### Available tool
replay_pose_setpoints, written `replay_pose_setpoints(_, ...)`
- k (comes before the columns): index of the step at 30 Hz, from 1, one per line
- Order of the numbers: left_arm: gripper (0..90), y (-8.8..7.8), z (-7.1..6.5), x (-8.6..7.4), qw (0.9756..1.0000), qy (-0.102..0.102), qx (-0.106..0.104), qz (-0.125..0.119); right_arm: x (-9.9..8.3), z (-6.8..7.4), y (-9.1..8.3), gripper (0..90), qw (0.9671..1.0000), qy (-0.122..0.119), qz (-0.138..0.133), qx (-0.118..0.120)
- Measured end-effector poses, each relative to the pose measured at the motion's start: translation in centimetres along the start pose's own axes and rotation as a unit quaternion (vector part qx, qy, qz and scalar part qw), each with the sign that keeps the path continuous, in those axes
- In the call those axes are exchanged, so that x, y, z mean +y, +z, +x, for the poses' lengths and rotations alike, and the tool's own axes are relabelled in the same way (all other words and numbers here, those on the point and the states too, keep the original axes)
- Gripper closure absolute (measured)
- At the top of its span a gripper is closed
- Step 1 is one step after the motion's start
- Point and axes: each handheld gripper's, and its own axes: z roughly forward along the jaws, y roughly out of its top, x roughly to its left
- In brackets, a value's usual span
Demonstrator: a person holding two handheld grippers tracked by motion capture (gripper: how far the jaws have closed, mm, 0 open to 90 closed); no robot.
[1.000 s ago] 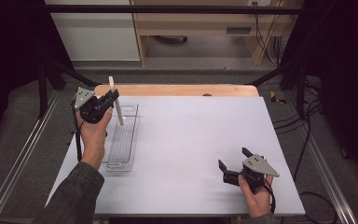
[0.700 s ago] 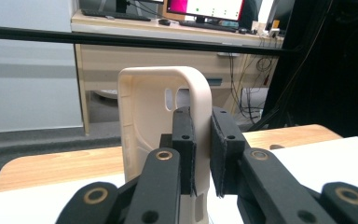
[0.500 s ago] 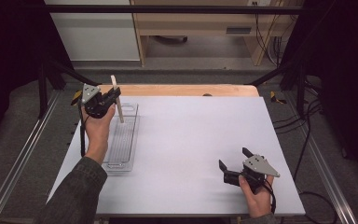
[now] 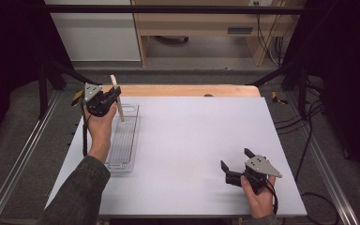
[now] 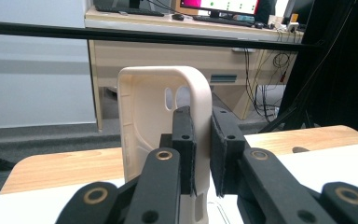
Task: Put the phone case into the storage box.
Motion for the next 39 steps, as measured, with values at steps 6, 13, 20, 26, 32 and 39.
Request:
replay_pose_setpoints(6,81.0,0.3,0.1,-0.3,0.9999,0.005,0.008,0.009,0.0,0.0,0.1,3.1,1.0000,0.003,0.001,-0.008)
replay_pose_setpoints(13,81.0,0.4,-0.1,-0.7,0.9998,0.004,0.014,0.015,0.0,0.1,0.1,3.1,1.0000,0.001,0.002,-0.008)
replay_pose_setpoints(20,81.0,0.7,-0.3,-1.1,0.9997,0.001,0.012,0.021,-0.1,0.2,0.2,3.1,1.0000,0.000,0.005,-0.005)
replay_pose_setpoints(26,81.0,1.0,-0.8,-1.3,0.9996,-0.003,0.012,0.025,-0.1,0.1,0.2,3.1,1.0000,0.001,0.005,-0.005)
replay_pose_setpoints(32,81.0,1.4,-0.9,-1.6,0.9995,-0.009,0.011,0.027,-0.1,0.2,0.3,3.2,1.0000,0.001,0.008,-0.003)
replay_pose_setpoints(39,81.0,2.0,-1.1,-2.0,0.9994,-0.008,0.008,0.033,-0.2,0.5,0.4,3.2,0.9999,0.000,0.010,-0.002)
